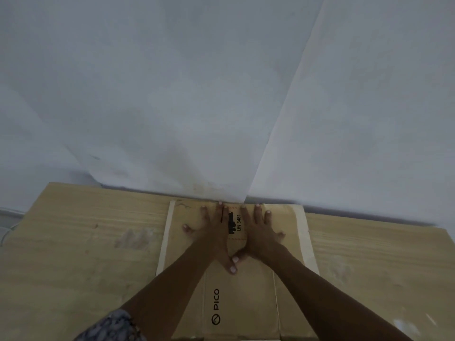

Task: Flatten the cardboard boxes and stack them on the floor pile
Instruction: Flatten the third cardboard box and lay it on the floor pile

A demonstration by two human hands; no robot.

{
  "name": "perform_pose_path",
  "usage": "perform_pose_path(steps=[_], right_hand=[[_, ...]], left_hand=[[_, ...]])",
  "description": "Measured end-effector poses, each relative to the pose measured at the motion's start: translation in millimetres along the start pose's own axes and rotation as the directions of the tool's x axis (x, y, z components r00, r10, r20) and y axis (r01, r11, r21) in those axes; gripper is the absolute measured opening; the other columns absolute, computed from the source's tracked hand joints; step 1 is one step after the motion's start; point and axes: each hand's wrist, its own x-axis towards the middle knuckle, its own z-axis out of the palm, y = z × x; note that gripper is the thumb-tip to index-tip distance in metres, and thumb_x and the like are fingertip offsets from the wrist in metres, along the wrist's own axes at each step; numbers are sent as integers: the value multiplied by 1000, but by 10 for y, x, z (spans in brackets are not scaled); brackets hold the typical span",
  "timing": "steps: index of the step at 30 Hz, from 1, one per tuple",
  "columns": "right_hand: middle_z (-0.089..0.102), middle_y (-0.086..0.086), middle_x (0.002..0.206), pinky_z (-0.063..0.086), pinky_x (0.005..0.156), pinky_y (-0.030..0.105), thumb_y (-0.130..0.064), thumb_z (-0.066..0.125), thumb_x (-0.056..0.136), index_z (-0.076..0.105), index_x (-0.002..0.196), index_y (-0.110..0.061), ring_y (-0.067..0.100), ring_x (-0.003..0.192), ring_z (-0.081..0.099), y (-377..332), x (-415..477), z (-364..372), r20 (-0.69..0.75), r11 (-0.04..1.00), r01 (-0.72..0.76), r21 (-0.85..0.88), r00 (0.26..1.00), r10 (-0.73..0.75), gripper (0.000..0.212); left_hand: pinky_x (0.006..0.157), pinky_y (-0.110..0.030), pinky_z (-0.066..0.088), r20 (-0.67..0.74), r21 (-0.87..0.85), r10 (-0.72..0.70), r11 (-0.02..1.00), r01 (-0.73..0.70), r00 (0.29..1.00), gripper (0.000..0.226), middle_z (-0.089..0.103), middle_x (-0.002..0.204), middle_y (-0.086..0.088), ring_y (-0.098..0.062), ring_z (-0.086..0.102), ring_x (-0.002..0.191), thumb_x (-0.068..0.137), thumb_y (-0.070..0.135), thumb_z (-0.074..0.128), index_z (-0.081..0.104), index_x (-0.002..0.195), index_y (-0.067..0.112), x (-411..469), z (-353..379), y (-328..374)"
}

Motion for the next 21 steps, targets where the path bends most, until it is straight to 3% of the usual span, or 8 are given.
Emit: perform_pose_path(steps=[4,6,10,13,17,21], right_hand=[[-32,-2,157,5,107,75,-69,65,73,-22,148,-41,31,145,-26,228,-138,301,-105,999,51,9,993,-49,118],[-33,-2,157,3,106,75,-71,59,75,-23,146,-43,31,144,-27,256,-149,340,-96,999,53,1,994,-53,113],[-31,-4,157,0,107,75,-77,57,72,-20,147,-45,29,145,-25,228,-143,313,-119,996,66,56,991,-59,112],[-31,0,158,-1,110,73,-85,46,70,-21,149,-38,29,146,-24,289,-331,407,-137,998,36,49,990,-29,114],[-35,7,155,5,109,72,-88,51,63,-31,145,-36,37,144,-24,575,-747,634,-78,991,-113,76,990,119,127],[-35,7,155,3,110,73,-82,54,69,-30,145,-36,39,143,-27,637,-861,680,-87,991,-76,110,993,86,122]], left_hand=[[96,-86,5,-46,-17,18,1000,-19,999,166,-44,152,4,-39,-36,139,43,59,91,-32,147,17,36,17,4],[98,-84,0,-110,-7,32,999,-33,993,164,-39,155,0,-36,-33,142,43,69,85,-30,149,17,25,83,-77],[108,-74,-6,-285,-61,-105,994,92,953,146,-35,156,-11,-37,-31,143,48,97,47,-28,150,24,-187,503,-303],[107,-74,-11,-306,-105,-142,988,115,941,140,-34,157,-7,-39,-32,142,42,104,24,-25,151,30,-338,642,-318],[105,-74,-12,-301,-86,-115,992,93,947,133,-32,158,-6,-40,-30,142,54,98,41,-21,152,32,-283,555,-354],[110,-72,-4,-297,-67,-96,995,79,950,117,-24,161,-8,-39,-21,146,71,86,47,-15,154,30,-391,558,-371]])
